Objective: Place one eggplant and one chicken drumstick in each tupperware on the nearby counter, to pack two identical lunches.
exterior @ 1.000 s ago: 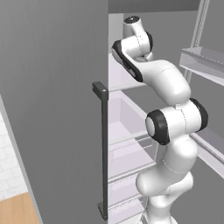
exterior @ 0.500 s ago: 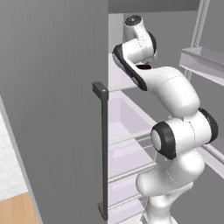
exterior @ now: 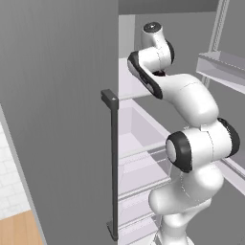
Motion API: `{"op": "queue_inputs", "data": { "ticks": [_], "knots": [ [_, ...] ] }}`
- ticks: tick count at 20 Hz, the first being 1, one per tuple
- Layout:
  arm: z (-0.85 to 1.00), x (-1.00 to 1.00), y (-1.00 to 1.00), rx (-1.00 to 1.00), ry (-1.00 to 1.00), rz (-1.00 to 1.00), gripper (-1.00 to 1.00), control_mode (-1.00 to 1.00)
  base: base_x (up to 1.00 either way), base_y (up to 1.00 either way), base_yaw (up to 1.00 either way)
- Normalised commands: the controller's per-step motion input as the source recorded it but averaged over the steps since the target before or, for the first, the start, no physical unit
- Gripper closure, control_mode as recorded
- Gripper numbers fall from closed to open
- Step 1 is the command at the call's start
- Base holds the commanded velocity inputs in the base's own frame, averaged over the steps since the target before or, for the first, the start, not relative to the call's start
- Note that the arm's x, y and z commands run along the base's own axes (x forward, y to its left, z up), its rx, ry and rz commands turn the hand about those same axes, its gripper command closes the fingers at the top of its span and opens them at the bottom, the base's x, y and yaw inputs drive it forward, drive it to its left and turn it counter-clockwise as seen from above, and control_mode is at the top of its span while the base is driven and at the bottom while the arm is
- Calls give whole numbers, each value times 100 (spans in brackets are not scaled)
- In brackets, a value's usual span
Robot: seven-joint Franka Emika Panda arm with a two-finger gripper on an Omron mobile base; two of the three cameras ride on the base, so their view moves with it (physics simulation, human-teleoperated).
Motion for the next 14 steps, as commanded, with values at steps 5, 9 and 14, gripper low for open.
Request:
{"op": "queue_inputs", "data": {
  "ticks": [5, 9, 14],
  "knots": [
    [8, 44, -2, -10, 33, 22, -100, -100, 0, 0, 0],
    [-18, 3, 4, -13, 1, 5, -100, -100, 0, 0, 0],
    [-30, 1, 0, -9, 8, 14, -100, -100, 0, 0, 0]
  ]
}}
